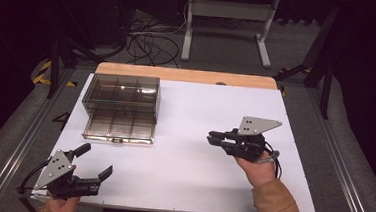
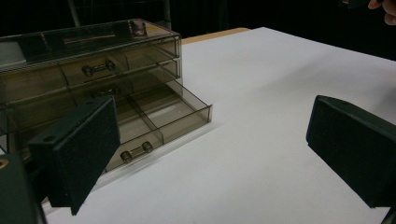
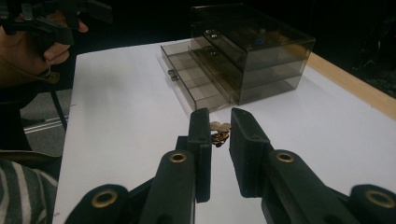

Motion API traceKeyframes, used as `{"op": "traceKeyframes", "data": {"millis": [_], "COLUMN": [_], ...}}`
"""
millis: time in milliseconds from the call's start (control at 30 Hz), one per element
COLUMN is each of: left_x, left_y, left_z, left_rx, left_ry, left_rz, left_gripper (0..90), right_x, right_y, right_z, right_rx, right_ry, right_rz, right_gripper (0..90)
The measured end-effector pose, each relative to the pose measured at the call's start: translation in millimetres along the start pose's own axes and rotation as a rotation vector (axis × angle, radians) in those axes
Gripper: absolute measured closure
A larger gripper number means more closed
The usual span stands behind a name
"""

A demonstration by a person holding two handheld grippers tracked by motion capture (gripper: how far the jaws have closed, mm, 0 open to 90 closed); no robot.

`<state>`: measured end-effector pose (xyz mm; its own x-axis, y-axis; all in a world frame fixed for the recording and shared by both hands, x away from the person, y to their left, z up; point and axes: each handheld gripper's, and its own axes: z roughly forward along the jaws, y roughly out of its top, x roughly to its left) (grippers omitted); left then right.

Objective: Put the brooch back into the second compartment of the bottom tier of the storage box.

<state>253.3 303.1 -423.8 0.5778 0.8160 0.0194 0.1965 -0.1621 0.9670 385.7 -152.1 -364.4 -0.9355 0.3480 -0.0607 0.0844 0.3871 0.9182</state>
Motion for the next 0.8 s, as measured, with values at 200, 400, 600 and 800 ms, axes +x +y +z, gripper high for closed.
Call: {"op": "traceKeyframes", "data": {"millis": [200,400,600,800], "left_x": [0.1,0.2,0.4,1.0], "left_y": [0.0,-0.2,-0.3,-0.5], "left_z": [0.1,0.2,0.2,-0.2], "left_rx": [0.001,0.003,0.002,0.0], "left_ry": [0.0,0.0,-0.002,-0.003], "left_rz": [0.0,-0.002,-0.003,-0.006], "left_gripper": [3.8,3.8,3.8,3.8], "right_x": [1.4,3.0,3.6,3.5], "right_y": [2.5,6.5,12.2,20.5], "right_z": [4.5,12.4,25.1,43.4], "right_rx": [-0.021,-0.038,-0.051,-0.052], "right_ry": [-0.005,-0.008,0.009,0.034], "right_rz": [-0.009,-0.026,-0.032,-0.033], "right_gripper": [79.1,79.1,79.1,79.1]}}
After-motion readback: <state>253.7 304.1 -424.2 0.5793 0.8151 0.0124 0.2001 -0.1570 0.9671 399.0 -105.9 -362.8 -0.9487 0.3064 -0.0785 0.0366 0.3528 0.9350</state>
